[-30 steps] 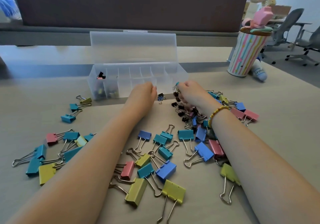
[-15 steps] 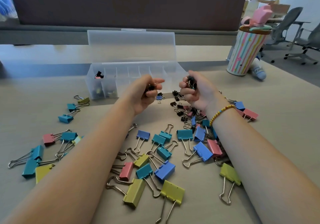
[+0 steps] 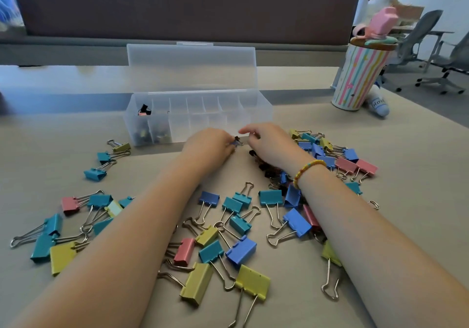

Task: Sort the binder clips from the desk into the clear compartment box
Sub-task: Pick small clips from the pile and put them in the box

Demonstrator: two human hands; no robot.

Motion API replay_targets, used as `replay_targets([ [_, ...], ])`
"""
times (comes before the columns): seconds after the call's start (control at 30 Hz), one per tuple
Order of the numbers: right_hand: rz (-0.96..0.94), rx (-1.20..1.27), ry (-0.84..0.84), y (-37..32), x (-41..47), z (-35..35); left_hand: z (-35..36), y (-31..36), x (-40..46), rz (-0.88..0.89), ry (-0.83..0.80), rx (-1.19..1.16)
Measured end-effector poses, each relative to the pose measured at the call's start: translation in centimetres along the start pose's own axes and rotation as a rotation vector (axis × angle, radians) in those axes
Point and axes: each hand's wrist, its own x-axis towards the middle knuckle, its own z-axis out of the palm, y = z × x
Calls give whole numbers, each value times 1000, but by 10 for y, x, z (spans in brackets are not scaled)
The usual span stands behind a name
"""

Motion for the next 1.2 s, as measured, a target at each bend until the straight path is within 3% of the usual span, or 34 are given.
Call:
replay_targets([
  [0.1, -62, -280, -69, -2, -1, 2, -9, -3, 1, 48, -99, 144],
  [0.17, -58, -374, -70, -2, -1, -1, -15, -10, 1, 30, -131, 109],
  [0.37, -16, -311, 52, 4, 0, -2, -11, -19, -5, -85, 21, -292],
  [0.47, 0, -320, 70, 5, 1, 0, -14, -19, -2, -112, 8, -233],
  [0.63, -40, -440, -25, 0, 3, 2, -17, -10, -5, -96, -194, -88],
  [1.0, -2, -361, -35, 1, 5, 3, -27, 4, -7, -20, -340, 92],
  [1.2, 52, -98, 64, 8, 3, -3, -32, 14, -9, 28, -426, 167],
])
